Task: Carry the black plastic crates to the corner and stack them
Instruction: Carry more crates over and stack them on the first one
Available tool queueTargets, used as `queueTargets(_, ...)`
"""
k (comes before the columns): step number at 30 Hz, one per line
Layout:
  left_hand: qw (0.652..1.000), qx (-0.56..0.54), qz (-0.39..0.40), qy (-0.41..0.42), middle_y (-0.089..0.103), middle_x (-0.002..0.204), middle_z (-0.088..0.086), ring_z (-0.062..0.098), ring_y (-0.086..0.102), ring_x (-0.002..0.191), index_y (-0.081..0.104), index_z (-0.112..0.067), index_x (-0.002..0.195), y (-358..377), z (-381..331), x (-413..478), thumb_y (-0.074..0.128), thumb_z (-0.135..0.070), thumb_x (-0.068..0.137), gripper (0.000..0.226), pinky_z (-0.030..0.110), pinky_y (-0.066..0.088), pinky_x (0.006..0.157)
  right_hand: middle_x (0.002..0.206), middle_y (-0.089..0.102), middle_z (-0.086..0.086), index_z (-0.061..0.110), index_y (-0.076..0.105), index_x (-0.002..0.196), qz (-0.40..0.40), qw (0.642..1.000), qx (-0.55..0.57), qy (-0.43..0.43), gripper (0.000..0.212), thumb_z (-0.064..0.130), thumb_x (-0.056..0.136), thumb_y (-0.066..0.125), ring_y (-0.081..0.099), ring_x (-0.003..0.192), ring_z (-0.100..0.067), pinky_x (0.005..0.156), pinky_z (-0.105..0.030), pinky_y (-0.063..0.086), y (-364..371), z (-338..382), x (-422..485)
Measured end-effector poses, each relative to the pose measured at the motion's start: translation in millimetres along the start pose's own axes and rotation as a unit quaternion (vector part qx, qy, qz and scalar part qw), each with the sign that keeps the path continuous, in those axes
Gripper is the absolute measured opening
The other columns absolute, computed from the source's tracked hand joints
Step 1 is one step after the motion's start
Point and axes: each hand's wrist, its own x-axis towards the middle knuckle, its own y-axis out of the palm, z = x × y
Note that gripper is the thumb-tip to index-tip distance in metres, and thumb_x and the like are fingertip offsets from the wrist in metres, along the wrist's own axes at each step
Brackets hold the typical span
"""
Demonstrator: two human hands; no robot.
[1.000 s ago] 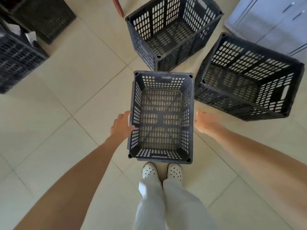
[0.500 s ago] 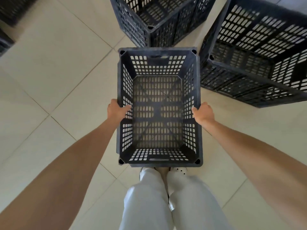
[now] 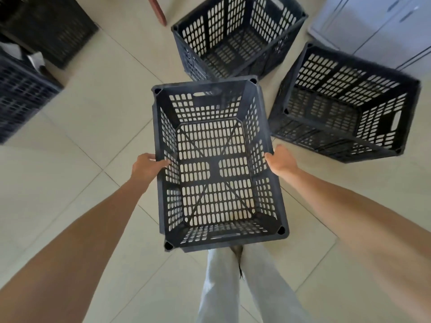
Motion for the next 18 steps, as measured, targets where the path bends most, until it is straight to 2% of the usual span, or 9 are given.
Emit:
queueTargets(2,1.0,0.026,0.004,0.012,0.067,0.109,0.01,0.023,0.062,0.09,0.058,-0.013,0.116,-31.4,-13.3,-22.1,0.076,-0.03,0.079,0.044,0.034,0.051,0.077,0.089,0.06,-0.01,0.003,0.053,0.114,0.002,1.0,-0.003,-0.01,0.025,0.021,0.099,0.044,0.055,0.07,-0.02,0.048,-0.026,0.031,-24.9,12.5,-21.3)
queueTargets(4,0.999,0.043,0.01,0.03,0.068,0.107,0.012,0.025,0.063,0.088,0.059,-0.012,0.112,-59.6,-31.1,-46.1,0.075,-0.029,0.08,0.04,0.04,0.055,0.086,0.073,0.053,-0.005,0.011,0.049,0.089,0.004,1.0,-0.005,-0.011,0.014,0.02,0.099,0.044,0.051,0.06,-0.016,0.046,-0.026,0.03,-53.8,23.4,-42.2)
queueTargets(6,0.996,0.071,0.023,0.057,0.069,0.103,0.015,0.028,0.065,0.087,0.057,-0.009,0.11,-81.8,-50.7,-70.5,0.075,-0.03,0.082,0.039,0.045,0.054,0.091,0.066,0.047,-0.005,0.015,0.036,0.065,0.006,1.0,-0.007,-0.015,0.033,0.018,0.097,0.043,0.05,0.059,-0.02,0.052,-0.028,0.039,-85.7,30.3,-62.1)
queueTargets(8,0.99,0.103,0.035,0.091,0.07,0.098,0.018,0.033,0.066,0.091,0.056,-0.007,0.108,-96.6,-72.2,-93.5,0.074,-0.03,0.083,0.039,0.047,0.054,0.09,0.066,0.045,-0.007,0.015,0.034,0.061,0.001,0.999,-0.018,-0.027,0.037,0.019,0.097,0.043,0.05,0.062,-0.024,0.055,-0.03,0.04,-118.1,32.4,-78.8)
queueTargets(11,0.971,0.19,0.027,0.144,0.068,0.095,0.016,0.034,0.063,0.094,0.055,-0.006,0.103,-101.9,-103.5,-122.6,0.073,-0.035,0.083,0.04,0.043,0.05,0.082,0.07,0.051,-0.007,0.009,0.042,0.071,-0.007,0.999,-0.022,-0.028,0.029,0.022,0.097,0.043,0.053,0.058,-0.022,0.049,-0.029,0.038,-158.9,29.2,-99.6)
queueTargets(13,0.952,0.249,0.008,0.176,0.065,0.095,0.013,0.032,0.061,0.093,0.053,-0.008,0.1,-95.9,-124.5,-146.1,0.074,-0.037,0.082,0.04,0.043,0.05,0.082,0.085,0.056,-0.009,0.005,0.05,0.094,-0.008,0.999,-0.031,-0.014,0.021,0.024,0.097,0.043,0.058,0.068,-0.026,0.055,-0.032,0.045,-185.0,21.0,-116.8)
queueTargets(15,0.938,0.283,-0.002,0.199,0.065,0.094,0.012,0.031,0.061,0.091,0.051,-0.01,0.096,-86.4,-144.4,-167.3,0.073,-0.036,0.081,0.037,0.041,0.05,0.079,0.103,0.061,-0.016,0.001,0.049,0.118,-0.022,0.999,-0.031,-0.001,0.031,0.023,0.097,0.043,0.058,0.074,-0.027,0.054,-0.031,0.045,-206.6,6.2,-130.6)
queueTargets(18,0.916,0.324,0.012,0.234,0.064,0.092,0.011,0.029,0.06,0.087,0.05,-0.011,0.094,-68.4,-174.3,-198.5,0.072,-0.037,0.082,0.036,0.039,0.049,0.074,0.122,0.055,-0.018,0.001,0.045,0.125,-0.048,0.998,-0.032,0.028,0.036,0.023,0.096,0.044,0.059,0.098,-0.035,0.07,-0.034,0.046,-234.4,-27.3,-152.6)
